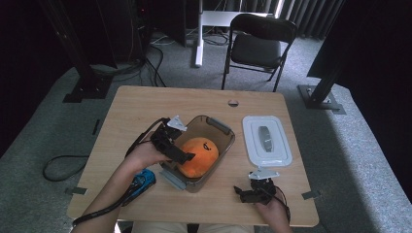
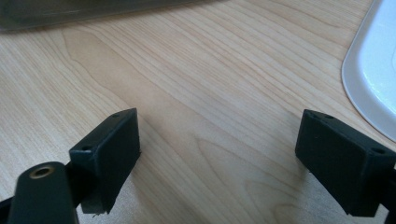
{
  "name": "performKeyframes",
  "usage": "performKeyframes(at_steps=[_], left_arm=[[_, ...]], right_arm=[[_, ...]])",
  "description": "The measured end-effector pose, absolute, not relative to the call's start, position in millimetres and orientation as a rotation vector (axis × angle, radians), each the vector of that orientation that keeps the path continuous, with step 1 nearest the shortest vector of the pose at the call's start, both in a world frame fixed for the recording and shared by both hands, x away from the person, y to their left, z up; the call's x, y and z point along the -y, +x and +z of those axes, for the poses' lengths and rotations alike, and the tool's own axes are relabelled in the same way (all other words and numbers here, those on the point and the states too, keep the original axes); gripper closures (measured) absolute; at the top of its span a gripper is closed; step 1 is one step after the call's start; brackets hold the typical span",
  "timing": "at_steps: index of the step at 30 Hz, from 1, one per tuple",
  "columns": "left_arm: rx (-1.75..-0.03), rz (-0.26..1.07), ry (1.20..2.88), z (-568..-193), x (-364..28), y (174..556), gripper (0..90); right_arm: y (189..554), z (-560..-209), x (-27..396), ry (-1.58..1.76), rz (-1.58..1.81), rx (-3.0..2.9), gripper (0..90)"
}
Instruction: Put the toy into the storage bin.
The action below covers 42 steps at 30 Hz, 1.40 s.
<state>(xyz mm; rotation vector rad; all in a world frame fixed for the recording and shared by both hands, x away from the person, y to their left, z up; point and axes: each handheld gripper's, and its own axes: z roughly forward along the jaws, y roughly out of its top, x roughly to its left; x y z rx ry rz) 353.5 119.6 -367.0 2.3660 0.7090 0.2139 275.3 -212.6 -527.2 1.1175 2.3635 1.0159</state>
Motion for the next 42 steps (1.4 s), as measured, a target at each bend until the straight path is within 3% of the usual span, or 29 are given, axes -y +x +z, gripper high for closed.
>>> performKeyframes(at_steps=[23,42], left_arm=[[-0.746,0.258,2.291,-369,-176,325,1.9],[-0.81,0.278,2.294,-399,-209,310,1.9]], right_arm=[[275,-527,213,1.117,1.015,-2.364,13.4],[275,-527,213,1.118,1.015,-2.364,13.4]])
